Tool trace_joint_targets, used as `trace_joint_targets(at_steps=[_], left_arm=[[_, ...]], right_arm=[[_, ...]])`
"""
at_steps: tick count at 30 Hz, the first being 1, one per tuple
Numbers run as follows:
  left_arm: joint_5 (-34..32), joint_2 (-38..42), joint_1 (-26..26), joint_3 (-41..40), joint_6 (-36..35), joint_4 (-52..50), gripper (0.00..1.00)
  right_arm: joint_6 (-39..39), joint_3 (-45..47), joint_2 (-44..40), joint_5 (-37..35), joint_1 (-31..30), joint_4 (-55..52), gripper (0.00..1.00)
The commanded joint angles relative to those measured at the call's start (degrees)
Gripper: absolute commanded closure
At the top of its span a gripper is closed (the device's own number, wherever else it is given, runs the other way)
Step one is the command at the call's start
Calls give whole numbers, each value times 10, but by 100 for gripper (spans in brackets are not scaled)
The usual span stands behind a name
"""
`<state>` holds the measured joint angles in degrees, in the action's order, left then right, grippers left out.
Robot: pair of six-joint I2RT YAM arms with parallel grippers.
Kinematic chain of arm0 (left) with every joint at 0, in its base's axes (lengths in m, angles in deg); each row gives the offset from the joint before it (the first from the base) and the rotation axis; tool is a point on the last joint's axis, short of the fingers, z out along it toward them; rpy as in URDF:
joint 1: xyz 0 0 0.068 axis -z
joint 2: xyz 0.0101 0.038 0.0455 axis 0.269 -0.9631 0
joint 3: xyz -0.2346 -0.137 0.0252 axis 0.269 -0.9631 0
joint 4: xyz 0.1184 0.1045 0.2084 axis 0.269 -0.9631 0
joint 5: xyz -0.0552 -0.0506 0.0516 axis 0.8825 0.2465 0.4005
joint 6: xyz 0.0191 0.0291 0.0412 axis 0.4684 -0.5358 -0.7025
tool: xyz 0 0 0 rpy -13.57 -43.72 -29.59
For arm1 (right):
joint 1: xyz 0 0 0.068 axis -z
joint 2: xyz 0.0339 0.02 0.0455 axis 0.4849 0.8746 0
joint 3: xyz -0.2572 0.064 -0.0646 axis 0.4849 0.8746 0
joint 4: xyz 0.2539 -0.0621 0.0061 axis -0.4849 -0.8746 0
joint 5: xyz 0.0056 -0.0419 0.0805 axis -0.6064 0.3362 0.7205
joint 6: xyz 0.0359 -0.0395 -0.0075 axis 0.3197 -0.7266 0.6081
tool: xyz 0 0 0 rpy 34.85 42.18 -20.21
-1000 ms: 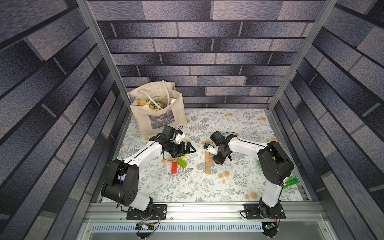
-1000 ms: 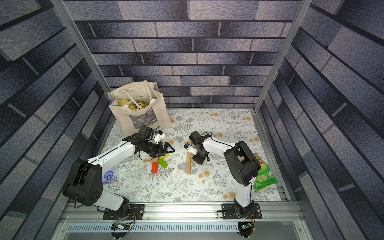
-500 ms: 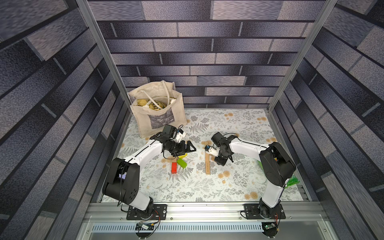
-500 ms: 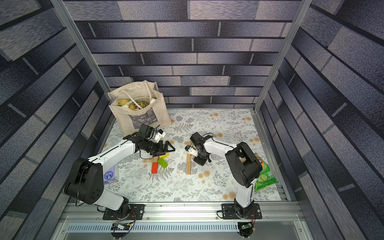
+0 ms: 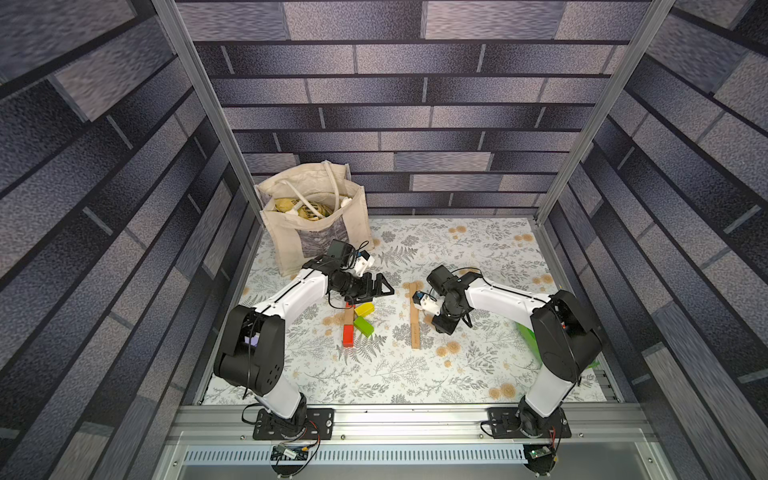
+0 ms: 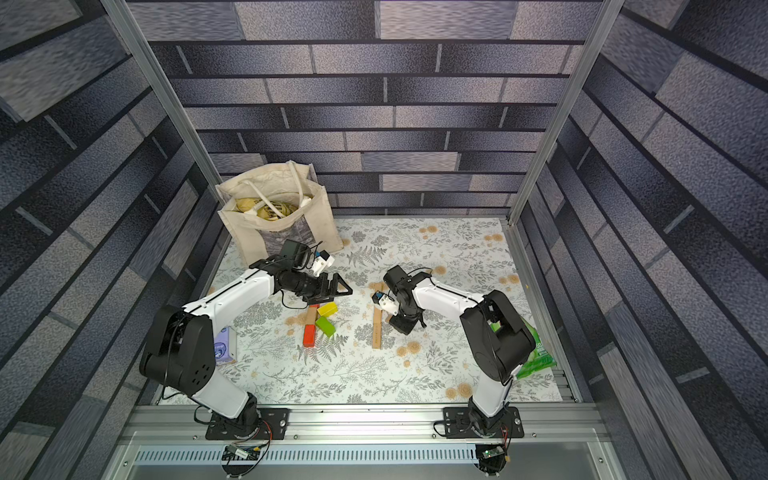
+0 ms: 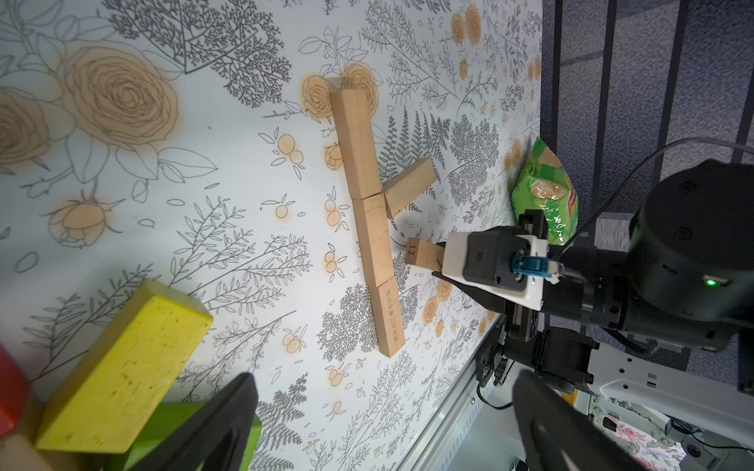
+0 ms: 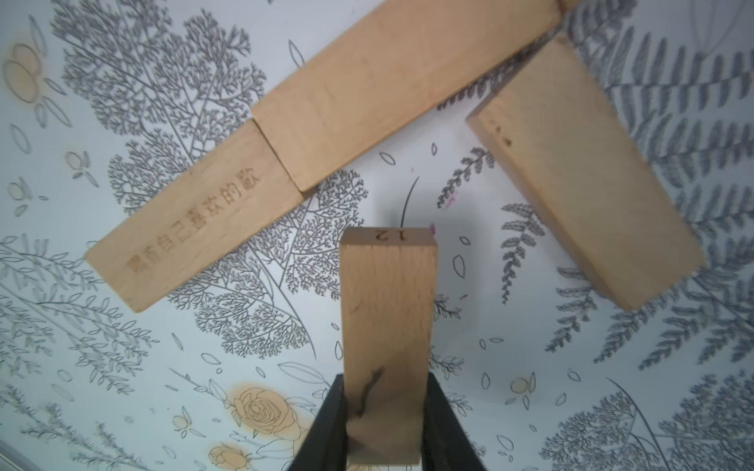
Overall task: Assemble the letter k with building blocks
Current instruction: Assemble the building block at the center of the board.
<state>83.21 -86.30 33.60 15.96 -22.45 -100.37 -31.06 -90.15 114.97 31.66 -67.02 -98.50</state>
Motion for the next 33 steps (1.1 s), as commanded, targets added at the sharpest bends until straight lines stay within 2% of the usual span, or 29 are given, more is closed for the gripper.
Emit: trace_joint_targets(at_steps=[1,33], left_arm=[[-2,22,-1,-8,-7,-5,0],[-18,29,1,-18,3,-6,0]], right_arm=[[-1,-15,15,14,-4,0,74],[-10,-42,66,-3,5,22,74]])
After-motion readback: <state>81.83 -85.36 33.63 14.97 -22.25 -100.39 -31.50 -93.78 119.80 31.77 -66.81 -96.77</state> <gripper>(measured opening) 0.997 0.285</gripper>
